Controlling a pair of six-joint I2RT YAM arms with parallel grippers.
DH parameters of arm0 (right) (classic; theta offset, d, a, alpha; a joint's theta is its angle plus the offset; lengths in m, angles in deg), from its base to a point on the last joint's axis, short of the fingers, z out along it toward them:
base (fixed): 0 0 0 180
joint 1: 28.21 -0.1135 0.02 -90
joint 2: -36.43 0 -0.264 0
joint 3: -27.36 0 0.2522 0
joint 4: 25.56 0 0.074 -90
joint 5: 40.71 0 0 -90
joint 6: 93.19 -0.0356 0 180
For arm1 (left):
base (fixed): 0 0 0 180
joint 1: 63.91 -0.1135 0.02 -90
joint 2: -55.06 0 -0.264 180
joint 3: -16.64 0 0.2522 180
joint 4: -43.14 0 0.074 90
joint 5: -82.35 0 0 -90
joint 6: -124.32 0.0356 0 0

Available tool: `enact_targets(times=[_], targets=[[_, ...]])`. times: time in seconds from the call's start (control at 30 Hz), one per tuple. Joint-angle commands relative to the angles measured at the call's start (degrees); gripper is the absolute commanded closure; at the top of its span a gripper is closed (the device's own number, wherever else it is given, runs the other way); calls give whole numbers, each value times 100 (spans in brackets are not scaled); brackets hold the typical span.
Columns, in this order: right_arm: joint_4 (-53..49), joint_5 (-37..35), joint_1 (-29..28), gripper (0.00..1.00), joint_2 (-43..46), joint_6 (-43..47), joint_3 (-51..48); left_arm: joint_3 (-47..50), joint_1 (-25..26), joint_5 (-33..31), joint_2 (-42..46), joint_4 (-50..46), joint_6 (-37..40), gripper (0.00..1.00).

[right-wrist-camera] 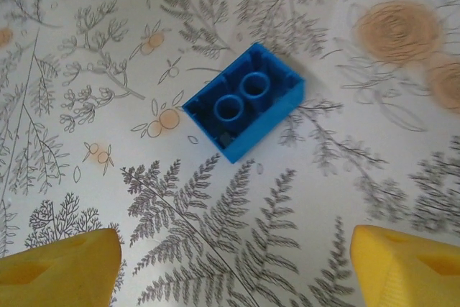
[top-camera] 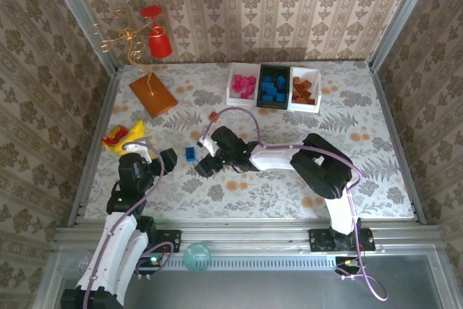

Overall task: Sort the legos into containers by color
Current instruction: Pick up the lego from the center of the table.

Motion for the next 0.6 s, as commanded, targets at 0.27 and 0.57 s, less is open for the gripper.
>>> enact_targets(times=[0.27, 0.57], targets=[[-402, -365, -64, 16, -782, 514, 972, 125, -189, 185, 16, -39, -104, 17], [-583, -441, 94, 16, -1249, 568, 1584, 134, -213, 264, 33, -29, -118, 18]])
